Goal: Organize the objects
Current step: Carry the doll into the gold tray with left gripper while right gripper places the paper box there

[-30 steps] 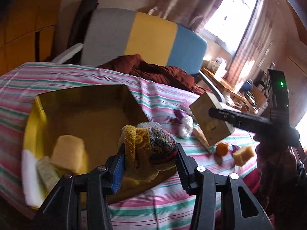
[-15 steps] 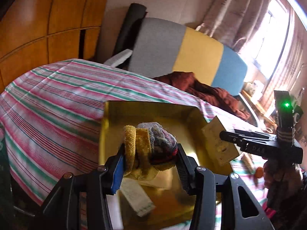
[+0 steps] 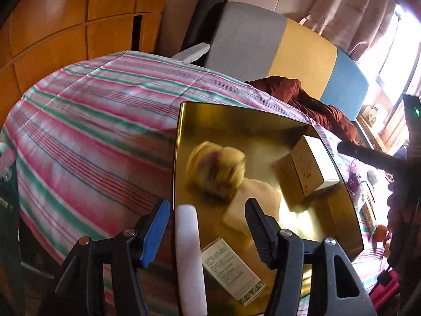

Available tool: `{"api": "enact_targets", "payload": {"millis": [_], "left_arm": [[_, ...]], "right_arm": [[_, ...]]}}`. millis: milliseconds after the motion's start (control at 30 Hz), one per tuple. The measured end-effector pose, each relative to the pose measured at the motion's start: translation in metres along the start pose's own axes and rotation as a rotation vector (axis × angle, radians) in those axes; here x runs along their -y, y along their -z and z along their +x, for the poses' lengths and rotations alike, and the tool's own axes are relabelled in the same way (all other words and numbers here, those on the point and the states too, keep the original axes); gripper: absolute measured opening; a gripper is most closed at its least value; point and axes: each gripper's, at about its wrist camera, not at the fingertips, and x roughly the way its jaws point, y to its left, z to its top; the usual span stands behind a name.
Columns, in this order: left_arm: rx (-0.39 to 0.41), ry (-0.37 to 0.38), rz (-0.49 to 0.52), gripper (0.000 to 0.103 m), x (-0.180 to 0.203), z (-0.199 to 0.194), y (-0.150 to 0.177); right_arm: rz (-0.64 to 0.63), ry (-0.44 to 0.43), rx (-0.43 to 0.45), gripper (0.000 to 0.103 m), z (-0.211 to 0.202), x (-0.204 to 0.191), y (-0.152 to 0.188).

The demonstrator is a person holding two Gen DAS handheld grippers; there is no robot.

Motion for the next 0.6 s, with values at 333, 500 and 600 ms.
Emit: {"api": "enact_targets", "payload": {"millis": [333,500,600], "left_arm": [[0.029,0.040,0.015,0.060,0.027,-0.022,0.008],[0.050,0.031,0.061,0.061,0.046,-0.033,0.012],[0.064,0.011,0.081,0.061,0.055,-0.039,0.016]], "right_arm": [[0.013,-0.029,0.047,0.100,-0.033,-0.004,0.044],[-0.024,0.002,0.116,0.103,-0.054,-0.014,0.059],[-0.021,0.018,0.149,0.103,-0.064,-0.016,0.068]]}}
